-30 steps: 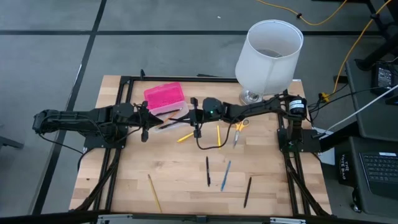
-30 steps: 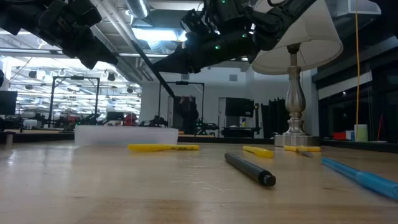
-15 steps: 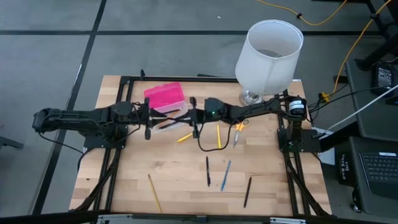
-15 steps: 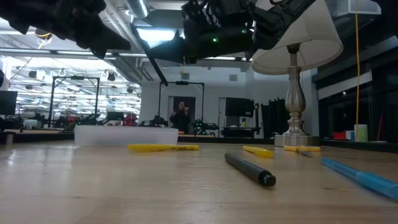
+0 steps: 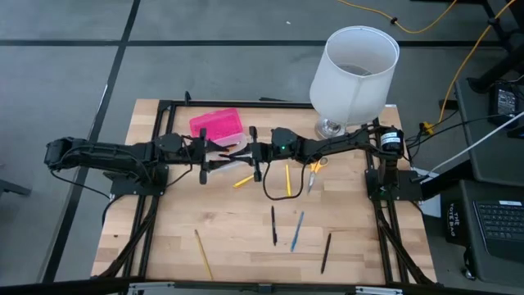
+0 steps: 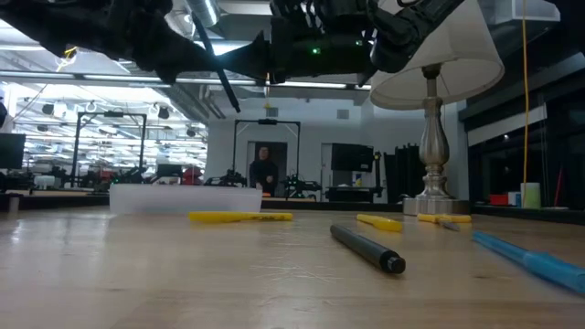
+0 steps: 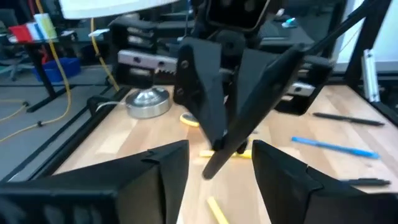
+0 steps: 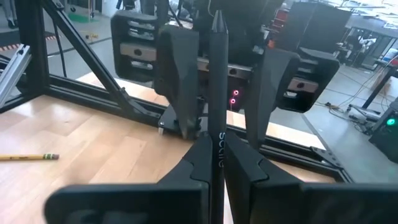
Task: Pick & place school supplies into a supply box
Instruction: Put the black pen into the pink supply box
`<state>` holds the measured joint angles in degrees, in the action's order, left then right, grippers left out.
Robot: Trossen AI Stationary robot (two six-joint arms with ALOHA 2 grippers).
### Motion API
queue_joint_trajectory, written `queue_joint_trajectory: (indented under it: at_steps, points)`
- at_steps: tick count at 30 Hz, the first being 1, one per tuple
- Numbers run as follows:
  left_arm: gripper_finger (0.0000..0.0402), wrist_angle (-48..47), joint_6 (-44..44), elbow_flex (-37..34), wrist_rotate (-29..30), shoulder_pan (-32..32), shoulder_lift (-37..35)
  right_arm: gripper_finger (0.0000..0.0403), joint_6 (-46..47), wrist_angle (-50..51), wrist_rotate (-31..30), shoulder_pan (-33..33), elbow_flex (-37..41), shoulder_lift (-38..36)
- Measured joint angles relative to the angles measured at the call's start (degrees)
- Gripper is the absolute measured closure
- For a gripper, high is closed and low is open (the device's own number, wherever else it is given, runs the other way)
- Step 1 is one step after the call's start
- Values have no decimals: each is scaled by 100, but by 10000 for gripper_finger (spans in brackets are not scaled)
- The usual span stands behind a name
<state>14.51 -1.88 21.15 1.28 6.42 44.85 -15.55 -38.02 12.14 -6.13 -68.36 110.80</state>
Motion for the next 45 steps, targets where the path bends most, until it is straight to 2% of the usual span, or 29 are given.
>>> queue_joint_trajectory:
  at_steps: [7, 13, 17, 21, 25, 29, 33, 37, 40, 43, 45]
  points:
    - [231, 454, -181, 0, -393, 0, 36, 380, 0, 3, 0, 0, 0, 0]
    - [244, 328, -192, 0, -378, 0, 45, 380, 0, 2, 0, 0, 0, 0]
    - [274, 375, -311, 0, -377, 0, 43, 380, 0, 4, 2, 0, 0, 0]
    - [326, 373, -489, 0, -276, 0, 43, 377, 3, 8, 135, 0, 0, 0]
    - [382, 373, -554, 0, -226, 0, 43, 340, 26, 27, 143, -2, 0, 0]
    - [383, 303, -547, 0, -156, -2, 43, 304, 188, 129, 149, 0, 0, 0]
    - [383, 156, -542, 0, 20, -2, 41, 284, 289, 550, 141, -6, 2, -145]
    - [383, -49, -350, 0, 327, -1, 14, 278, 362, 1561, -52, -64, 2, -551]
    - [383, -387, -163, 10, 853, -1, 14, 277, 573, 2290, -521, -105, -4, -767]
    - [383, -1135, 186, 239, 1448, 0, 21, 283, 648, 2746, -967, -103, -4, -790]
    - [383, -1600, 472, 465, 1579, 1, 63, 296, 659, 2874, -1111, -96, 21, -789]
